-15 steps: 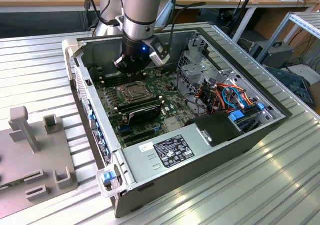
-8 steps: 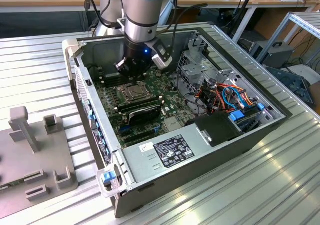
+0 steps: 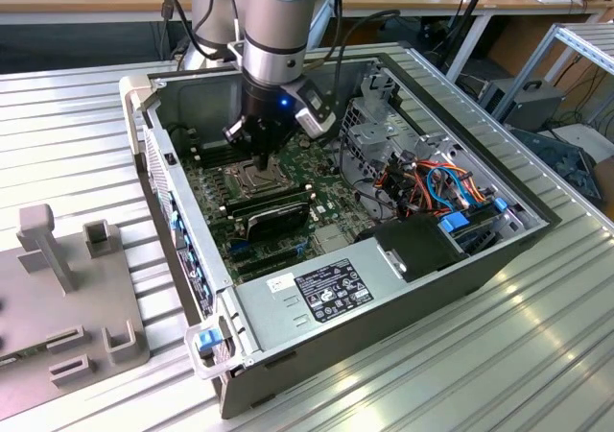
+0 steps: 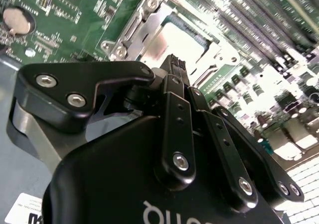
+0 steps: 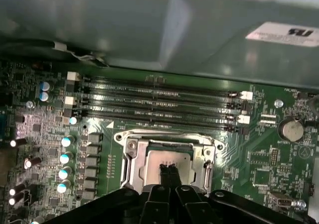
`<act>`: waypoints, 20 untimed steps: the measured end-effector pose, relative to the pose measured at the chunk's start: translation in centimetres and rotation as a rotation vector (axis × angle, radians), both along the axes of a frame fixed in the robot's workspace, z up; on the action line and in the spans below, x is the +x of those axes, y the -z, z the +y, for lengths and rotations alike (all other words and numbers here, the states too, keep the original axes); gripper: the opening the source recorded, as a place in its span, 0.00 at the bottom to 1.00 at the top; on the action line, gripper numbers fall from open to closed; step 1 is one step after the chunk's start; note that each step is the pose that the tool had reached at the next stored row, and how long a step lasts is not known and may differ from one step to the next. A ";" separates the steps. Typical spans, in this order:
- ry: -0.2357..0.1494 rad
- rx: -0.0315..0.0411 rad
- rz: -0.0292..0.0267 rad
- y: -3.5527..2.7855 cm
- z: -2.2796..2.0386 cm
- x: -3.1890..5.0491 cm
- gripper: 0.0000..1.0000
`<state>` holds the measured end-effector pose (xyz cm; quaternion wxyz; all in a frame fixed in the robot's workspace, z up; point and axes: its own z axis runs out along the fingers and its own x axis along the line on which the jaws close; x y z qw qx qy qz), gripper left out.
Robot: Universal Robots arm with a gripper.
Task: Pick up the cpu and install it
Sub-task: 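Install the first cpu locking lever, then install the second cpu locking lever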
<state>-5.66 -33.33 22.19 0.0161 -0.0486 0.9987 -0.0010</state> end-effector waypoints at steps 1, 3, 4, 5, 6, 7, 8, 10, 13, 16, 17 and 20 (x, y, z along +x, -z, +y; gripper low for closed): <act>0.000 -0.0022 0.0000 -0.01 0.00 0.00 0.11; 0.001 -0.0043 0.0000 -0.14 0.00 -0.01 0.11; 0.001 -0.0043 0.0000 -0.25 0.00 -0.01 0.11; 0.002 -0.0043 -0.0001 -0.44 0.00 -0.01 0.11; 0.002 -0.0043 -0.0001 -0.56 -0.01 -0.01 0.11; 0.003 -0.0042 -0.0002 -0.66 -0.02 -0.01 0.11; 0.003 -0.0041 -0.0002 -0.70 -0.03 -0.01 0.11; 0.003 -0.0040 -0.0002 -0.69 -0.03 -0.01 0.11; 0.003 -0.0043 -0.0001 -0.70 -0.03 -0.01 0.11; 0.003 -0.0042 -0.0001 -0.70 -0.03 -0.01 0.11; 0.003 -0.0042 -0.0001 -0.70 -0.03 -0.01 0.11; 0.003 -0.0042 -0.0001 -0.70 -0.03 -0.01 0.11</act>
